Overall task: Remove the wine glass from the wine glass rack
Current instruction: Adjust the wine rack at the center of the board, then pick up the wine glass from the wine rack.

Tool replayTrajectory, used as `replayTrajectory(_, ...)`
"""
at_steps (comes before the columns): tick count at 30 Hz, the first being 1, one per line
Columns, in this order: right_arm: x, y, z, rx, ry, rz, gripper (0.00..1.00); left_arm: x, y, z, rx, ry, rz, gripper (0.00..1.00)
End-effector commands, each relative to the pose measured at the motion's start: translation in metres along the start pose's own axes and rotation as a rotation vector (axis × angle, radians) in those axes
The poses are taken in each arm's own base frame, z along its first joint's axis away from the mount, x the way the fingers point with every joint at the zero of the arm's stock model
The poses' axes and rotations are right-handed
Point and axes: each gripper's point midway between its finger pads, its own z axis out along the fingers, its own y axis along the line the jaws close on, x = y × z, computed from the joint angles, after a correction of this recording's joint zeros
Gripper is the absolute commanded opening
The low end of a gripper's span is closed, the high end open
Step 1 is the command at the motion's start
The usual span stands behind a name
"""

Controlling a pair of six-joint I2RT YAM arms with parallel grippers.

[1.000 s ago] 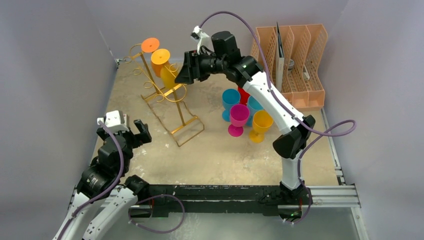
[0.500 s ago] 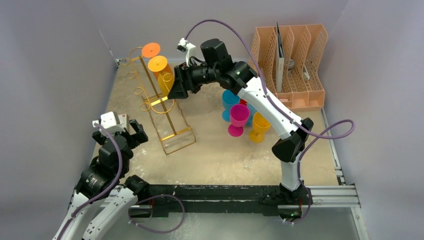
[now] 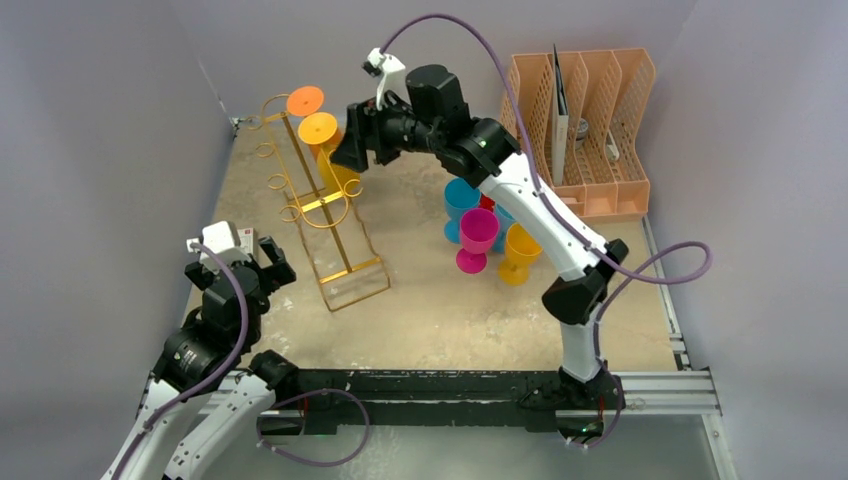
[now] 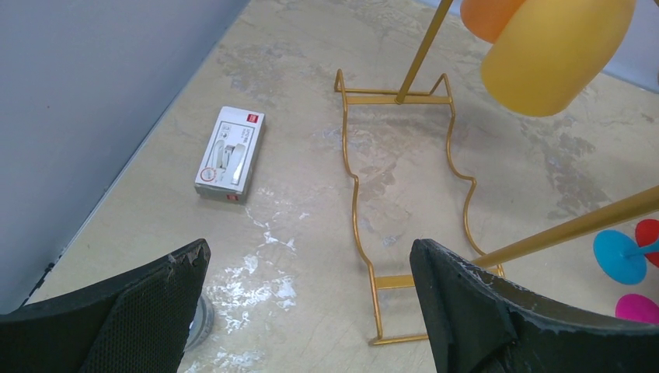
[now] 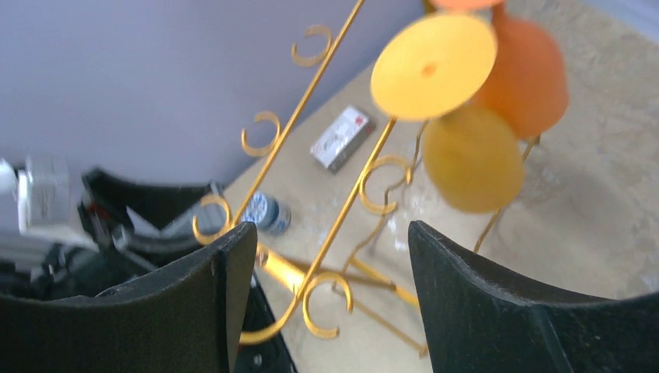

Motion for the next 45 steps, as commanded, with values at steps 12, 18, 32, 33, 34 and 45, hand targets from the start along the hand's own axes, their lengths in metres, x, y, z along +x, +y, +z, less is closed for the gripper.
replayTrajectory(12,-0.073,-0.055,0.054,0.193,-0.324,0.205,0.69,-0.011,0.0,-0.001,-0.018,-0.012,-0.021,0.99)
replayTrajectory(18,-0.067,-0.06,0.069,0.179,-0.318,0.242,0.62,-0.011,-0.001,-0.001,-0.014,-0.011,-0.019,0.99)
replayTrajectory(32,-0.075,-0.076,0.076,0.098,-0.342,0.433,0.31,-0.01,-0.001,-0.001,-0.014,-0.004,-0.015,0.99)
replayTrajectory(33,-0.075,-0.077,0.076,0.094,-0.34,0.445,0.35,-0.01,-0.001,-0.001,-0.014,-0.004,-0.017,0.99)
replayTrajectory(34,-0.075,-0.078,0.076,0.09,-0.336,0.455,0.38,-0.01,-0.001,-0.002,-0.013,-0.003,-0.018,0.99)
replayTrajectory(45,-0.063,-0.071,0.083,0.031,-0.278,0.494,0.39,-0.007,-0.003,-0.001,-0.009,0.009,-0.012,0.99)
